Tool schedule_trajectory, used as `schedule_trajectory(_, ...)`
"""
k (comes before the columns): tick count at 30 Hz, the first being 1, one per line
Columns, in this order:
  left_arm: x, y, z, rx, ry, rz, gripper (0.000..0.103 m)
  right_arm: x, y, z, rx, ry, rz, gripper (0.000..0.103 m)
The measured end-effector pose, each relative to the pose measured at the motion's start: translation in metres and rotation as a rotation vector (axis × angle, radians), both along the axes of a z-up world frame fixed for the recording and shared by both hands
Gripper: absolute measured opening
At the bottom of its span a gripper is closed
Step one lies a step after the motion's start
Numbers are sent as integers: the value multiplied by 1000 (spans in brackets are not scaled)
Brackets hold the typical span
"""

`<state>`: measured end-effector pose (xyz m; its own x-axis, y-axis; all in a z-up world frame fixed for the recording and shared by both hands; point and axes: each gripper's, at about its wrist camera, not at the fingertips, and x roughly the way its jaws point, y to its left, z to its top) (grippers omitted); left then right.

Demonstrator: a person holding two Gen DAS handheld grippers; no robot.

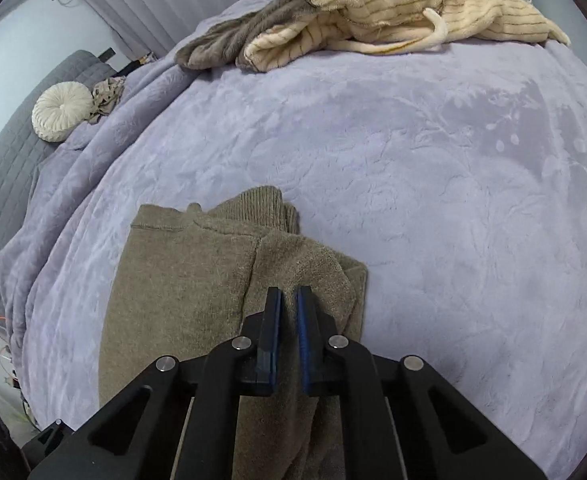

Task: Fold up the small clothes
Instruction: 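Move both open tools to the folded edge of the sweater bundle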

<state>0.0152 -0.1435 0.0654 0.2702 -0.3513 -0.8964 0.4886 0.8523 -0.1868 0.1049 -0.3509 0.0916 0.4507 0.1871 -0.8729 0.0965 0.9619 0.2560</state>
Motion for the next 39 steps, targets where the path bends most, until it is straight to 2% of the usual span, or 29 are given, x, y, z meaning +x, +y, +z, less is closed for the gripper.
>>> schedule_trajectory(4, 1, 16, 13, -83, 21, 15, 85, -44, 2, 33, 51, -60, 20, 13)
schedule_trajectory(5, 1, 21, 16, -98, 17, 21, 85, -60, 8, 44, 69, -100, 49, 21)
schedule_trajectory(6, -1, 29, 22, -110, 10, 28, 85, -79, 18, 54, 72, -130, 88, 41)
schedule_trajectory(7, -1, 33, 24, -122, 5, 34, 85, -97, 28, 60, 63, -145, 119, 54)
schedule_trajectory(8, -1, 36, 25, -130, 5, 40, 85, -115, 35, 63, 60, -157, 144, 78)
schedule_trajectory(9, 3, 38, 22, -128, 9, 51, 85, -135, 46, 64, 44, -173, 171, 80)
schedule_trajectory(11, 7, 38, 15, -116, 21, 65, 85, -155, 62, 62, -45, -202, 178, 80)
schedule_trajectory(13, 14, 37, 2, -77, 24, 85, 84, -159, 72, 51, -119, -176, 180, 69)
schedule_trajectory(14, 17, 39, -5, -52, 22, 107, 85, -157, 75, 41, -130, -141, 194, 34)
schedule_trajectory(15, 13, 45, -10, -43, 33, 120, 85, -153, 76, 26, -134, -90, 205, 11)
schedule_trajectory(17, 20, 58, -25, -97, 117, 142, 85, -154, 62, 5, -151, -43, 159, 11)
schedule_trajectory(20, 18, 73, -34, -144, 174, 166, 85, -164, 22, -12, 14, -32, 61, 14)
schedule_trajectory(21, 16, 74, -33, -135, 165, 167, 85, -168, 16, -14, 41, -30, 45, 38)
schedule_trajectory(22, 15, 74, -29, -123, 154, 167, 85, -171, 13, -13, 28, -25, 26, 53)
schedule_trajectory(23, 13, 74, -21, -119, 136, 167, 85, -176, 10, -10, 13, -22, -7, 60)
schedule_trajectory(26, 9, 69, 4, -162, 75, 147, 85, -194, 8, 18, 47, -131, -64, 60)
schedule_trajectory(28, 9, 58, 10, -154, 56, 126, 85, -200, 23, 40, 57, -217, -22, 60)
schedule_trajectory(30, 13, 47, 9, -114, 48, 108, 85, -195, 44, 50, 128, -255, 81, 60)
schedule_trajectory(32, 14, 40, 3, -60, 35, 111, 85, -184, 58, 43, 183, -243, 143, 60)
schedule_trajectory(34, 19, 36, -5, -21, 41, 120, 85, -171, 59, 23, 185, -172, 145, 60)
schedule_trajectory(35, 22, 38, -10, -14, 58, 125, 85, -165, 55, 11, 166, -137, 118, 59)
schedule_trajectory(36, 24, 42, -15, -18, 79, 127, 85, -161, 46, -2, 143, -102, 83, 52)
schedule_trajectory(38, 25, 47, -21, -42, 108, 127, 85, -161, 29, -17, 199, -82, 55, 45)
schedule_trajectory(39, 25, 50, -22, -50, 113, 127, 85, -164, 21, -18, 228, -81, 45, 45)
